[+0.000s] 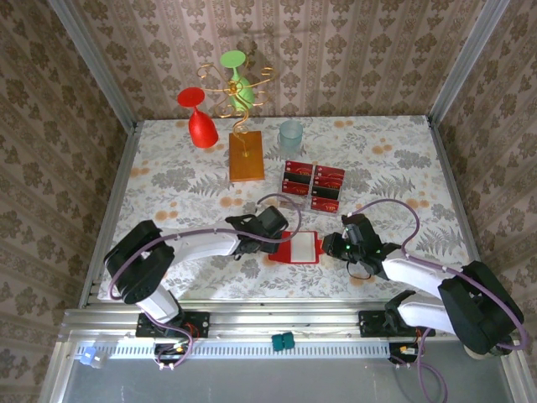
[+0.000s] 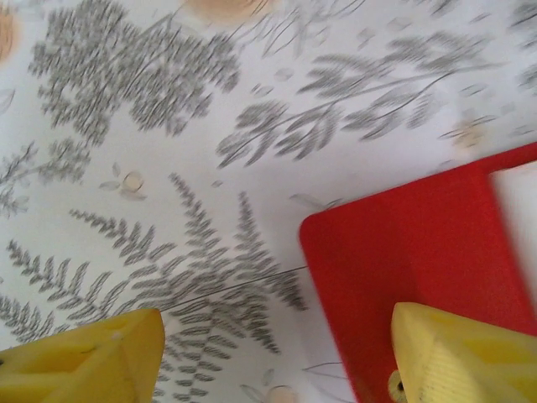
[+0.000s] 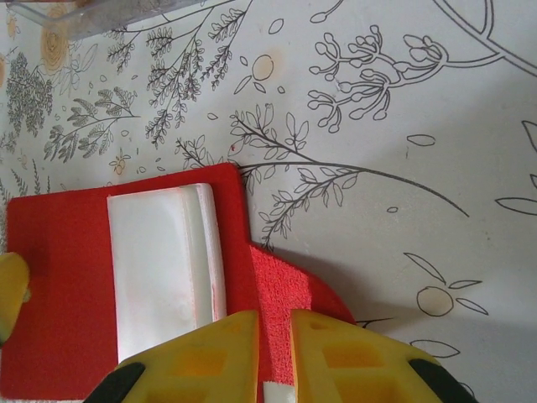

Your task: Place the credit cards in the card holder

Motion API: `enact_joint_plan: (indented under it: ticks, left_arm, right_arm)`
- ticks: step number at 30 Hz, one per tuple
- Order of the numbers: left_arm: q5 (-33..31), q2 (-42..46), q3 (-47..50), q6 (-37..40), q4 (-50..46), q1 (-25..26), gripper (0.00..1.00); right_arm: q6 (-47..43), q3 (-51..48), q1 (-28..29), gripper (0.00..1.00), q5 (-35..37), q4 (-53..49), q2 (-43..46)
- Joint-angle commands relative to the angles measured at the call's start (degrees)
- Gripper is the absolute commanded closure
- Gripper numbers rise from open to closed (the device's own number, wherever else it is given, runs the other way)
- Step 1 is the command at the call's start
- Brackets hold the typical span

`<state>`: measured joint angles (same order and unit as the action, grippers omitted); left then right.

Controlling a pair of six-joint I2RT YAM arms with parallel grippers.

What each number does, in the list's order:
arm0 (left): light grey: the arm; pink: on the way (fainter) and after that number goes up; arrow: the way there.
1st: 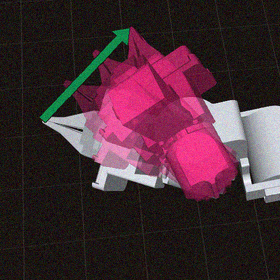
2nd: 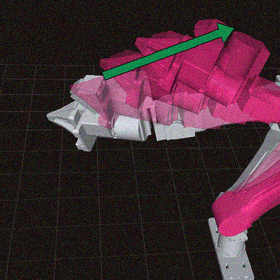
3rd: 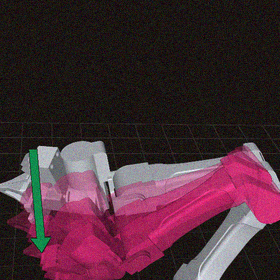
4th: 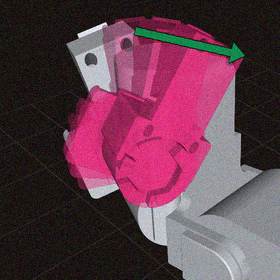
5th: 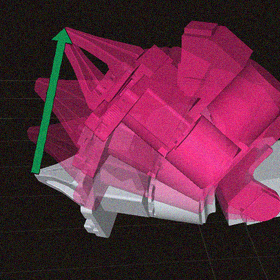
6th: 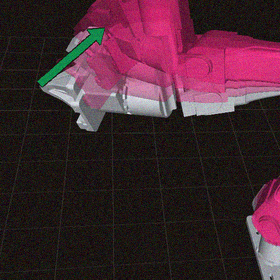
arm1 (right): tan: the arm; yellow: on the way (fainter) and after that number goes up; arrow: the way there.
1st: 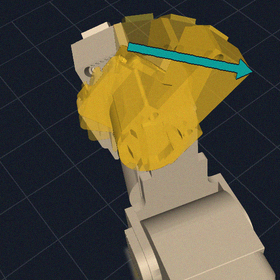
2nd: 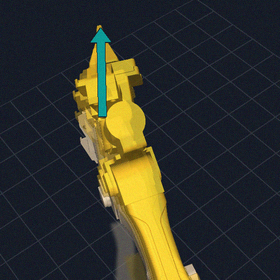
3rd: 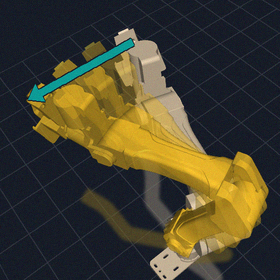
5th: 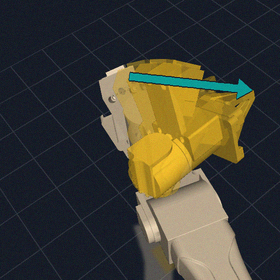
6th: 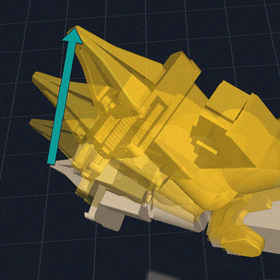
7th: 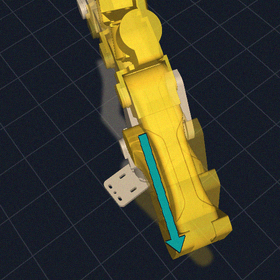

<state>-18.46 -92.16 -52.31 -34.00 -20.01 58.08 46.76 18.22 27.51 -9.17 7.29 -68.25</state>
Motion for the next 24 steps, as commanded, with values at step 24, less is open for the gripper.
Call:
enact_joint_plan:
  ticks: [24]
  left_arm:
    - [-6.2,-5.3,4.8,-2.3,-0.1,1.7,0.28]
  right_arm:
    - [0.3,-1.1,-0.3,0.82,-0.8,-1.2,0.5]
